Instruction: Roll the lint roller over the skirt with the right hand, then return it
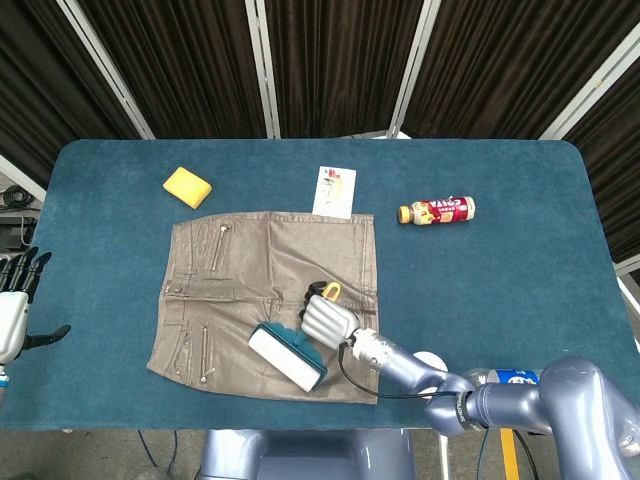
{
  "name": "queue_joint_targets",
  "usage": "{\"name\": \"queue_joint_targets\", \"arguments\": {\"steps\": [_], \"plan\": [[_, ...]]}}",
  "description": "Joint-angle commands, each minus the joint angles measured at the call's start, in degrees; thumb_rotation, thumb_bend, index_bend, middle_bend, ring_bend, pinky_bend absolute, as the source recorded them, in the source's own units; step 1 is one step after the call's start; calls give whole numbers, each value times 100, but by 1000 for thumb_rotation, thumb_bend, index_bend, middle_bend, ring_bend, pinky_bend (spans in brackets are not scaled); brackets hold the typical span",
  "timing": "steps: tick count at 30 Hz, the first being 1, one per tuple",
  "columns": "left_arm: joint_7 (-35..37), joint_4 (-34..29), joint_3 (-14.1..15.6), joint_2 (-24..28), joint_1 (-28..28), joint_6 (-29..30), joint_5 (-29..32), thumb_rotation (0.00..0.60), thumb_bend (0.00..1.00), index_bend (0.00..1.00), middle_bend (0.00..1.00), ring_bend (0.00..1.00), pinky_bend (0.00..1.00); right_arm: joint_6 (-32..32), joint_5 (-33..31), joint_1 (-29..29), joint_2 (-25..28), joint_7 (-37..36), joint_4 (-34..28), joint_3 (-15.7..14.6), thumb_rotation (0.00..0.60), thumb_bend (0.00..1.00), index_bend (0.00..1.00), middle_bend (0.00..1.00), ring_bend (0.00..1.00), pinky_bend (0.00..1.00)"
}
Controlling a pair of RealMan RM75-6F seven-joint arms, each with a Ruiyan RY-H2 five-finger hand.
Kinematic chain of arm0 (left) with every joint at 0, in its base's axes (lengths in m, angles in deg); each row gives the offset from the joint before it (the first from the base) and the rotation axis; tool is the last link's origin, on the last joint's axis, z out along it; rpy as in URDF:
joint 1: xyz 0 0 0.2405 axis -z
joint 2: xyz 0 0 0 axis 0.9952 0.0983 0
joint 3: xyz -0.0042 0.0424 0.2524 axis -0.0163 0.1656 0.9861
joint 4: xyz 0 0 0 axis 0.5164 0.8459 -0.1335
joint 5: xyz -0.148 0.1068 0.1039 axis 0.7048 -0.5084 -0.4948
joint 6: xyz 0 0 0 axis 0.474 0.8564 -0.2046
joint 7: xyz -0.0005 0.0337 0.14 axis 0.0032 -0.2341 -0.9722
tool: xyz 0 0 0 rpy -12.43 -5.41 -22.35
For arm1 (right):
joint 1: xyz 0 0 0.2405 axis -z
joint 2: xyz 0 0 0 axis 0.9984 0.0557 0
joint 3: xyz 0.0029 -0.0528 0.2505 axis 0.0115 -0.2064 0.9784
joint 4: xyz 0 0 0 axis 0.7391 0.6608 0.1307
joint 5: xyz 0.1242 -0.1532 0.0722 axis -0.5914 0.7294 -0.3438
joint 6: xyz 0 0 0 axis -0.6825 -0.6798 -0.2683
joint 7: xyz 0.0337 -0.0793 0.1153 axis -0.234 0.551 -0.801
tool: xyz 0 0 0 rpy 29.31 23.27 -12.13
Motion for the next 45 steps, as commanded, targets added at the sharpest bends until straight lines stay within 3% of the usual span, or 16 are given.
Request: {"name": "queue_joint_targets", "arguments": {"steps": [1, 15, 22, 30, 45], "plan": [[-2, 4, -2, -1, 2, -1, 5, 600, 0, 0, 0, 0, 0, -39, -30, 19, 10, 27, 86, 11, 600, 880, 538, 525, 393, 394], [-63, 3, 19, -28, 20, -32, 13, 600, 0, 0, 0, 0, 0, -344, -329, 347, 309, -99, 1180, 61, 600, 880, 540, 526, 397, 396], [-111, -30, 32, -38, 23, -24, -2, 600, 0, 0, 0, 0, 0, -346, -388, 473, 371, -243, 1434, 20, 600, 880, 541, 528, 398, 396], [-103, -46, 36, -29, 28, -29, -9, 600, 0, 0, 0, 0, 0, -391, -174, 453, 385, -248, 1140, -29, 600, 881, 545, 534, 404, 396], [0, -76, 40, 41, 8, -5, -40, 600, 0, 0, 0, 0, 0, -159, 58, 304, 130, -192, 3, -97, 600, 882, 547, 536, 407, 397]]}}
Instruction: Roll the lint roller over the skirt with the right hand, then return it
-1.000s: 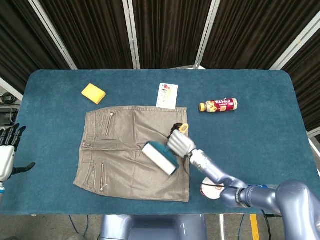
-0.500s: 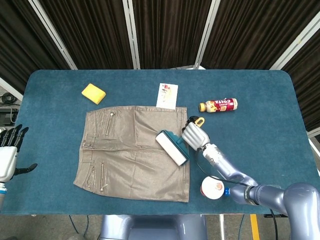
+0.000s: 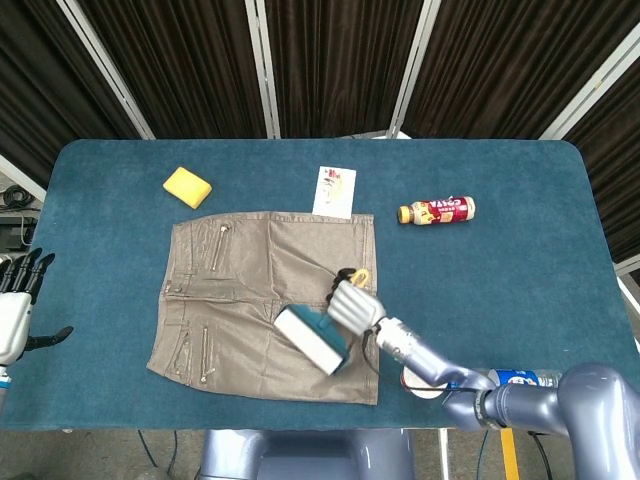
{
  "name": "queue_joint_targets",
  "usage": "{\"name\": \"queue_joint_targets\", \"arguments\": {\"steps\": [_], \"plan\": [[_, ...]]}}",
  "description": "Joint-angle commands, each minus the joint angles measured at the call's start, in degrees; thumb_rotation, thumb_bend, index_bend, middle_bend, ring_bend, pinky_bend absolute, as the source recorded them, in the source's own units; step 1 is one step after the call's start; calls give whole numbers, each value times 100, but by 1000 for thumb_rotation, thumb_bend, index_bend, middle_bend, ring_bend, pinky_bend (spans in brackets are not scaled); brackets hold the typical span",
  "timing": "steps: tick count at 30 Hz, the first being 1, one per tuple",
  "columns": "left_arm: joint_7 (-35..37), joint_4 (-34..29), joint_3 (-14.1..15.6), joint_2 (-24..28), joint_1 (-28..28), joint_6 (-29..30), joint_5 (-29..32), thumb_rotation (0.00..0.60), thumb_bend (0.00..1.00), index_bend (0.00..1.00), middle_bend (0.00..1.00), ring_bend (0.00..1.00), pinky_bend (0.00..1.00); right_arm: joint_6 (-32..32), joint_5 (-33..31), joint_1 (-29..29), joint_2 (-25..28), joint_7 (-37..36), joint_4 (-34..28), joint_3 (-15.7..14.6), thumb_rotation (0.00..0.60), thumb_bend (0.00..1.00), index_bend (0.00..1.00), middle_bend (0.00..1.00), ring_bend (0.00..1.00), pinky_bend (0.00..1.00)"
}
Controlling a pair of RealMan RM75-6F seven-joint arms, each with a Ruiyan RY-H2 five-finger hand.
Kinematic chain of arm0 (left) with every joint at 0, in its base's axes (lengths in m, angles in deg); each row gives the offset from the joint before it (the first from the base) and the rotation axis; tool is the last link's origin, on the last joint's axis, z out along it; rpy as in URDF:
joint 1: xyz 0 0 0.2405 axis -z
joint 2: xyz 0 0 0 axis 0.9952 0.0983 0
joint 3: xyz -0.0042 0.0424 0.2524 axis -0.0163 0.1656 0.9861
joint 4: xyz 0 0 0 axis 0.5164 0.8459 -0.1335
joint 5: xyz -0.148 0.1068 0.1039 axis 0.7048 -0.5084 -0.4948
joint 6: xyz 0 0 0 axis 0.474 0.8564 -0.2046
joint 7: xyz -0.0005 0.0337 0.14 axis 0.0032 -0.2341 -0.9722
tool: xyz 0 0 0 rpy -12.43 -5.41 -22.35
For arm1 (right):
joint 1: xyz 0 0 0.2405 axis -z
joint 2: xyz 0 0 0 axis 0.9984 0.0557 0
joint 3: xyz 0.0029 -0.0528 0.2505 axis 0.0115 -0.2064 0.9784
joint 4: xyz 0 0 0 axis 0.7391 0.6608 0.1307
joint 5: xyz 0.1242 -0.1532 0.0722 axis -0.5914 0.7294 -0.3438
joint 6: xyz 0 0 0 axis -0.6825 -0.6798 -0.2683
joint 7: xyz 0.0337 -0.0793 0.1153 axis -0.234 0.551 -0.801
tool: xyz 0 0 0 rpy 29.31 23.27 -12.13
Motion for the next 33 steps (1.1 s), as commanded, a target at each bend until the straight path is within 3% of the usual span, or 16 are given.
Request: {"name": "queue_joint_targets", "arguments": {"steps": [1, 14, 33], "plan": [[2, 0, 0, 2, -1, -1, 2, 600, 0, 0, 0, 0, 0, 55, -56, -34, -102, 83, -147, 29, 600, 882, 548, 536, 407, 396], [25, 33, -10, 6, 3, -30, 57, 600, 0, 0, 0, 0, 0, -62, -284, 3, -120, 415, 175, 86, 600, 882, 547, 536, 408, 397], [-170, 47, 3, -86, 35, -65, 113, 600, 0, 0, 0, 0, 0, -180, -1005, 611, 446, -226, 1633, 134, 600, 883, 548, 536, 409, 397]]}}
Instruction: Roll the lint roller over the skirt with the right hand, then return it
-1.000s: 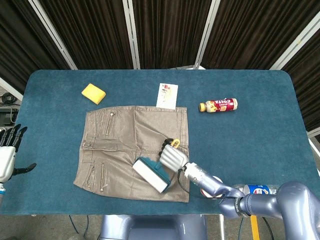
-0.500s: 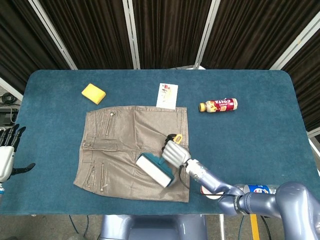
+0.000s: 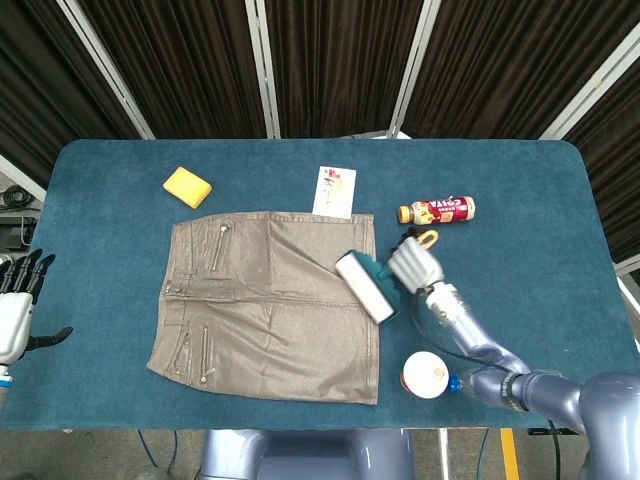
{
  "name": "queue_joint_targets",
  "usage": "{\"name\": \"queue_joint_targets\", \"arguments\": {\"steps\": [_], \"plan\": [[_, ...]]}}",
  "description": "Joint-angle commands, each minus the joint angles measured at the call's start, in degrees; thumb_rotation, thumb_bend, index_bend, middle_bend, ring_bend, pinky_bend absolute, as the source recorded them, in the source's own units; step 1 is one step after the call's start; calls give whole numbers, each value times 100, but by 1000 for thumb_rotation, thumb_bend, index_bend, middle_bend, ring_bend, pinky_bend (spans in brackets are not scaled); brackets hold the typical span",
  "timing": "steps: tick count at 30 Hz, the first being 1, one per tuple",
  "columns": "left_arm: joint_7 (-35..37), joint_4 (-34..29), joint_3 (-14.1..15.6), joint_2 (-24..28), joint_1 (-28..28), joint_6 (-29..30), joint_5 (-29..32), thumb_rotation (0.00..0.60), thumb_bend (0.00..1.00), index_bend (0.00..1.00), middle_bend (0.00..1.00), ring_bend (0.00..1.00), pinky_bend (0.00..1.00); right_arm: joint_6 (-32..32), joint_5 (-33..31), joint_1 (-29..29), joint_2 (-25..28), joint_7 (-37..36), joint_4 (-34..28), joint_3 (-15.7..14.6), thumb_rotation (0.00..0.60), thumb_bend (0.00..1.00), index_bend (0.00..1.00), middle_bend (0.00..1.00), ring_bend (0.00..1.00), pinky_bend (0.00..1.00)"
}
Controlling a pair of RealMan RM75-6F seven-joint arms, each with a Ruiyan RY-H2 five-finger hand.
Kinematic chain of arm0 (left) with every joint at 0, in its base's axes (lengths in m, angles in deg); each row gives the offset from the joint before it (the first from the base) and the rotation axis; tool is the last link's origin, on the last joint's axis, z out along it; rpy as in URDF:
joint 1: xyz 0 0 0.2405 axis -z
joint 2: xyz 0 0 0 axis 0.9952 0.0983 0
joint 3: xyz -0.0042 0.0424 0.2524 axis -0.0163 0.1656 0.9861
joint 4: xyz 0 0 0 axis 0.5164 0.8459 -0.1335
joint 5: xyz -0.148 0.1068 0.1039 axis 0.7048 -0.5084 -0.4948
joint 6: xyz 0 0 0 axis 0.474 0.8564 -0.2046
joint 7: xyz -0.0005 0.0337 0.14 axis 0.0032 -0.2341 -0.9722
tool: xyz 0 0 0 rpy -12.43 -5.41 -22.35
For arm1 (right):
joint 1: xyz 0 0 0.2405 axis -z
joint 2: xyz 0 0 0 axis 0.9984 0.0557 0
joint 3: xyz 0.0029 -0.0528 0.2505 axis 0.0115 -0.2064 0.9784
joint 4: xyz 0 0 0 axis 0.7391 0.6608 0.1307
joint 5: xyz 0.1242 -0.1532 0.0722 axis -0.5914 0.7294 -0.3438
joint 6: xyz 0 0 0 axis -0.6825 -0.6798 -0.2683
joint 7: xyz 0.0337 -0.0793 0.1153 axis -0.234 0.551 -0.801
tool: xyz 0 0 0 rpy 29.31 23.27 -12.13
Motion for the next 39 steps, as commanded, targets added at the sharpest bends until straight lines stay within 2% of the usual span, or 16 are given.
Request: {"name": "queue_joint_targets", "arguments": {"steps": [1, 7, 8, 10, 11, 13, 14, 17, 22, 27, 29, 33, 36, 39], "plan": [[-19, -3, 0, -9, 5, -3, 7, 600, 0, 0, 0, 0, 0, -10, -130, 142, 104, -179, 157, 8, 600, 882, 547, 536, 408, 397], [-63, -23, 7, -23, 9, -6, 12, 600, 0, 0, 0, 0, 0, -7, -251, 336, 228, -431, 339, -4, 600, 878, 545, 536, 408, 397], [-67, -31, 10, -24, 9, -2, 3, 600, 0, 0, 0, 0, 0, -1, -285, 369, 241, -466, 354, -3, 600, 850, 538, 536, 401, 398], [-76, -47, 17, -23, 6, 9, -13, 600, 0, 0, 0, 0, 0, 20, -359, 422, 264, -530, 350, 11, 600, 637, 458, 498, 355, 399], [-80, -55, 21, -22, 3, 15, -21, 600, 0, 0, 0, 0, 0, 44, -408, 442, 279, -566, 324, 26, 600, 404, 356, 432, 299, 398], [-81, -78, 29, -17, -3, 27, -40, 600, 0, 0, 0, 0, 0, 128, -577, 493, 351, -651, 177, 74, 600, 83, 157, 273, 189, 372], [-78, -90, 32, -11, -7, 37, -52, 600, 0, 0, 0, 0, 0, 146, -683, 520, 394, -657, 85, 104, 600, 7, 73, 192, 136, 346], [-55, -115, 39, 10, -20, 62, -82, 600, 0, 0, 0, 0, 0, 67, -978, 581, 541, -546, -250, 196, 600, 0, 1, 85, 66, 274], [26, -158, 50, 64, -45, 114, -160, 600, 0, 0, 0, 0, 0, -295, -1189, 749, 845, -705, -835, 368, 600, 0, 0, 14, 6, 170], [192, -114, 53, 101, -64, 184, -297, 600, 0, 0, 0, 0, 0, -700, -1325, 1122, 1502, -1458, -1821, 611, 600, 0, 0, 0, 0, 46], [273, -58, 51, 93, -72, 218, -349, 600, 0, 0, 0, 0, 0, -941, -1102, 1332, 1868, -1803, -2233, 594, 600, 0, 0, 0, 0, 6], [410, -10, 73, 94, -114, 343, -520, 600, 0, 0, 0, 0, 0, -1619, -424, 1873, 2404, -2639, -2795, 462, 600, 0, 0, 0, 0, 0], [478, -22, 109, 121, -157, 406, -604, 600, 0, 0, 0, 0, 0, -2200, 29, 2316, 2557, -3439, -2959, 379, 600, 0, 0, 0, 0, 0], [521, -53, 148, 160, -201, 467, -689, 600, 0, 0, 0, 0, 0, -2761, 561, 2725, 2603, -4162, -2839, 234, 600, 0, 0, 0, 0, 0]]}}
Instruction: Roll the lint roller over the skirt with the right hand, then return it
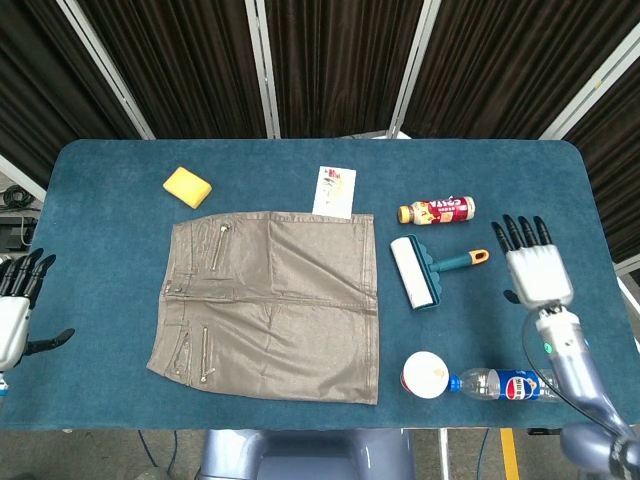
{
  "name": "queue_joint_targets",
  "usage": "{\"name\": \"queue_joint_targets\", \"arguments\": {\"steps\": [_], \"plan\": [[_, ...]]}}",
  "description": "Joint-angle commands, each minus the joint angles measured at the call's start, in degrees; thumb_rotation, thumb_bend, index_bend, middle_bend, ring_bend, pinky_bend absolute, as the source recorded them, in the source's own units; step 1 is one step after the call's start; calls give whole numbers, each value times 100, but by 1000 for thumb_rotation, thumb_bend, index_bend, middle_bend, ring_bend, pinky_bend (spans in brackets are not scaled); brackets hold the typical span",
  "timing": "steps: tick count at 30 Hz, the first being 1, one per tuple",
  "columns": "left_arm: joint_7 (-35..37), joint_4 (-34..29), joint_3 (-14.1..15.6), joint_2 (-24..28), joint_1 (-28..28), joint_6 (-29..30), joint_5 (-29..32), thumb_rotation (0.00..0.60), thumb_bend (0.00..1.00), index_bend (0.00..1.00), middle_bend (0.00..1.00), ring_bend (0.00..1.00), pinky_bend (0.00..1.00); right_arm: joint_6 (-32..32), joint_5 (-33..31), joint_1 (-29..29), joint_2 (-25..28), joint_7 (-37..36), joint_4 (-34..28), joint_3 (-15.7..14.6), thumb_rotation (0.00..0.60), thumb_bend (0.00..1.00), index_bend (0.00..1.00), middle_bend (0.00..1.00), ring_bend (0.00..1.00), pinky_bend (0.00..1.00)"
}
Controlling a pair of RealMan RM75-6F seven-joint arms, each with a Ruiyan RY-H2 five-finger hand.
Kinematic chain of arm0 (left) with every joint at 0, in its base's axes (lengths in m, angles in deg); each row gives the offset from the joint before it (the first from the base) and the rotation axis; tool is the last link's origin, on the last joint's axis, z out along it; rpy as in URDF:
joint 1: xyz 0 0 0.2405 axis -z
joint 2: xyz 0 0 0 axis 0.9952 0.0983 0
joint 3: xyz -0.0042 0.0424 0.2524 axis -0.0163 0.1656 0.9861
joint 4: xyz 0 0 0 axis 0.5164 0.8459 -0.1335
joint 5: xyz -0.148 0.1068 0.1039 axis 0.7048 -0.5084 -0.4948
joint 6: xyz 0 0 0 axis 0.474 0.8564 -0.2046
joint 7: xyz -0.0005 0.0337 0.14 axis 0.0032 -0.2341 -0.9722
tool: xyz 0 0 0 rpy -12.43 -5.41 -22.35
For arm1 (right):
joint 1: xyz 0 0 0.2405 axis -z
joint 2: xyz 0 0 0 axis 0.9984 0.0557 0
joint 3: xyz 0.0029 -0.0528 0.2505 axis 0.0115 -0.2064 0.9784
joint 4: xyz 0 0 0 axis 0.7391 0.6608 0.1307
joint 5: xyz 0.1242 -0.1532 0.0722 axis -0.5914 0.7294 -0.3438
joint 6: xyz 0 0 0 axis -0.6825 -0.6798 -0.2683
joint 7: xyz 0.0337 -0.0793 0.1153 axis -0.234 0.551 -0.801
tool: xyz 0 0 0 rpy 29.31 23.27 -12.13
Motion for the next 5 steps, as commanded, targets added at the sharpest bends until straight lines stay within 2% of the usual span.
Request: {"name": "queue_joint_targets", "arguments": {"steps": [1, 5], "plan": [[40, -38, 43, 40, -48, 66, -85, 600, 0, 0, 0, 0, 0, -986, 924, 782, 224, -1180, -31, -241, 600, 0, 0, 0, 0, 0], [70, -88, 110, 88, -122, 172, -224, 600, 0, 0, 0, 0, 0, -1305, 1253, 1073, 228, -1698, 155, -351, 600, 0, 0, 0, 0, 0]]}}
